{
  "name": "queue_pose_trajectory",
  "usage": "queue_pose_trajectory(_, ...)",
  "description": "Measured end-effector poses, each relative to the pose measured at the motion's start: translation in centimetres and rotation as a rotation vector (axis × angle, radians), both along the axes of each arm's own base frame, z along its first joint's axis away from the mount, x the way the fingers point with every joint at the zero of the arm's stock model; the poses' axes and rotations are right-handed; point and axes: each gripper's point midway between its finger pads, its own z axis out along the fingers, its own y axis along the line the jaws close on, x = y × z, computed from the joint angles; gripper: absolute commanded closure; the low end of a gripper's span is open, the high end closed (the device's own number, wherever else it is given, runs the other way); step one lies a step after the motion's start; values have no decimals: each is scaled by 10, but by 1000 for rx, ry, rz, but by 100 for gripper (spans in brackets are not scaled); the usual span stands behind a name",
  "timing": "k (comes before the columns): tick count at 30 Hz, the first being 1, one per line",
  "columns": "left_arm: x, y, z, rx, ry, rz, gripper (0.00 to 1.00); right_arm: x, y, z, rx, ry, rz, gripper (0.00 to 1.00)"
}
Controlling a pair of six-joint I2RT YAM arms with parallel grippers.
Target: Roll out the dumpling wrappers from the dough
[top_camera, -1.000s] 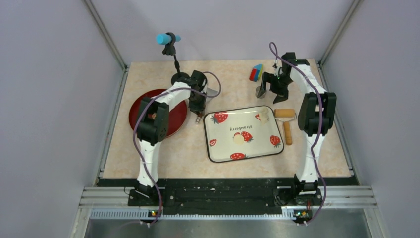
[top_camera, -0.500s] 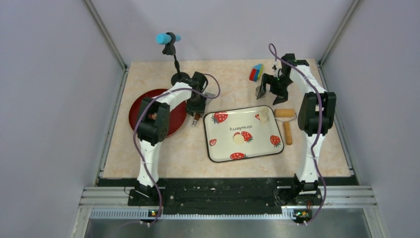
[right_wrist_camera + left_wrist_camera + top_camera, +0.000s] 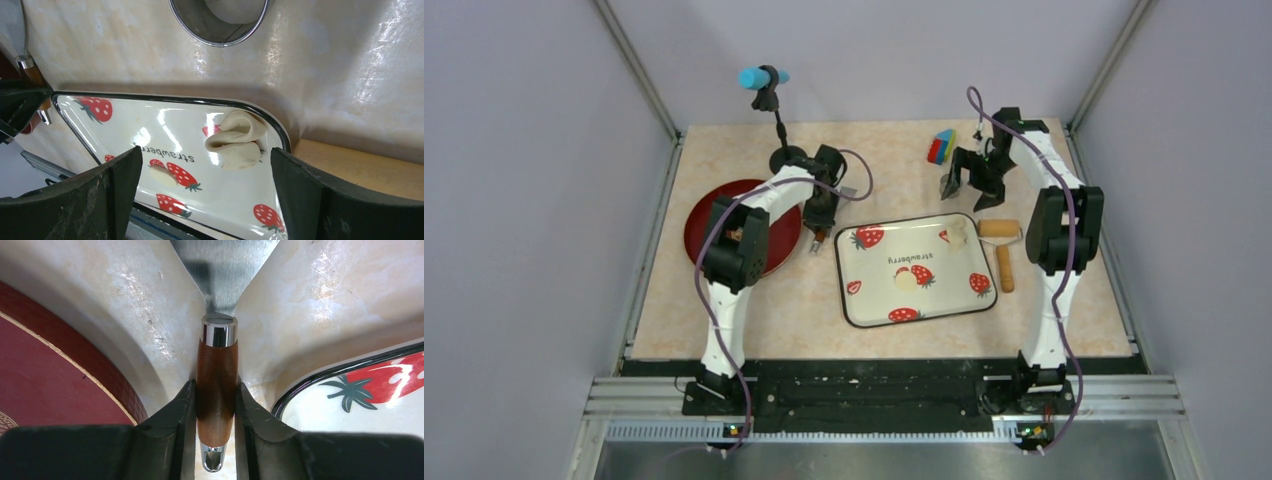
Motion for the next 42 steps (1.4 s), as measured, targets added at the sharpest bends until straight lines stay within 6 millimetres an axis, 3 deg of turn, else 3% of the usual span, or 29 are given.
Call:
queue_pose_trajectory(7,-2,-1,5,-14,-11,2,100,-2,3,8,17,5,4,5)
queue_pose_trajectory(10,-11,1,15,-19,-21,4,100,-1,6,13,29,-1,10,6)
queue_pose_trajectory(15,-32,5,53,-33,-93,2,100,-4,14,20,53,-2,24,14)
queue_pose_trajectory(18,-41,2,78,-55,-145,-11,100,-6,25,26,82,-5,46,24)
queue_pose_trajectory(23,-53,-13,98,-75,-193,-59,100,-9,53,40,166,-14,97,46)
queue_pose_trajectory(25,-61,-23,97,-71,-190,-93,100,-11,67,48,212,-17,119,65)
queue_pose_trajectory(30,-84,-39,86,-60,-153,-158,100,-23,110,65,350,1,177,89)
queue_pose_trajectory(36,-100,-58,87,-74,-144,-220,100,-40,162,76,453,17,256,97)
queue_pose_trajectory(42,-113,-74,91,-96,-145,-271,100,-54,189,76,472,34,303,99)
